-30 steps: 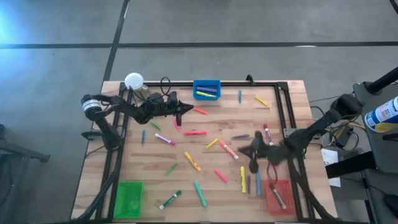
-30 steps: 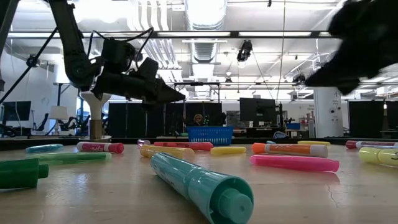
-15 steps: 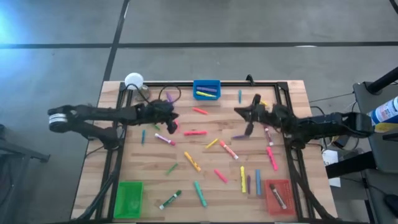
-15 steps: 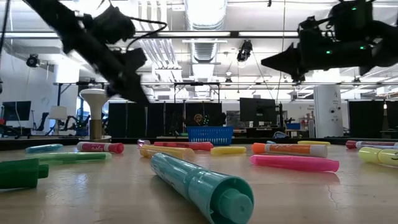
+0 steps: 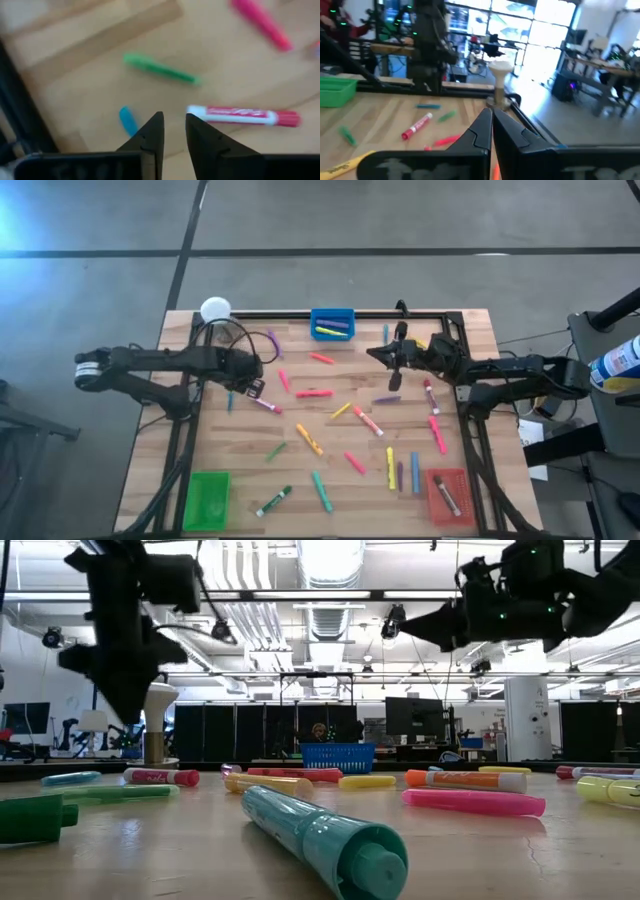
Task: Pick & Place Markers
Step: Put the left blue pen into the green bin
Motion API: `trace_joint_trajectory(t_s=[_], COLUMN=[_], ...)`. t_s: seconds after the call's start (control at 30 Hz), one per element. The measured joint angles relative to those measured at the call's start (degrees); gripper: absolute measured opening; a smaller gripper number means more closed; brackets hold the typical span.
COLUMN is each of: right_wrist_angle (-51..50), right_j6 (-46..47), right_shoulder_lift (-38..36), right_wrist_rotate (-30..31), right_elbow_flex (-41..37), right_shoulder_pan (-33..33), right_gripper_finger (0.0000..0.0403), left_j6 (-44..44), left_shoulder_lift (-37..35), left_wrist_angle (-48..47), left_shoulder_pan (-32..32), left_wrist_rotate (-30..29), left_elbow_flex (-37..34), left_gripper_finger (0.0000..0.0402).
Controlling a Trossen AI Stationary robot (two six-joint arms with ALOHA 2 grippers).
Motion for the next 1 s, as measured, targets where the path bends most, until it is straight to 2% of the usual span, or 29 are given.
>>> trace_joint_trajectory(t_s=[0.23,0.37,0.6,0.83,1.0], right_wrist_angle=[-8.26,-8.82,-9.04,-11.02,-11.03], right_j6=[-3.05,-3.54,-3.68,-4.19,-5.3], right_shoulder_lift=[-0.16,-0.18,-0.18,-0.16,-0.16], right_wrist_rotate=[-1.69,-1.67,-1.68,-1.58,-1.48], right_elbow_flex=[3.83,4.28,4.23,4.19,4.58], right_shoulder_pan=[-0.09,-0.13,-0.11,-0.11,-0.11], right_gripper_finger=[0.0008,0.0008,0.0008,0.0008,0.0008], left_j6=[-8.2,-10.21,-11.37,-10.08,-8.38], left_shoulder_lift=[-0.09,-0.09,-0.36,-0.33,-0.31], left_wrist_angle=[0.78,1.79,15.52,15.81,15.53], left_shoulder_pan=[0.09,0.35,0.46,0.5,0.5], left_wrist_rotate=[1.86,1.94,2.73,2.95,3.17], left_elbow_flex=[-8.0,-11.51,-18.35,-19.89,-19.42], left_gripper_finger=[0.0085,0.0085,0.0085,0.0082,0.0052])
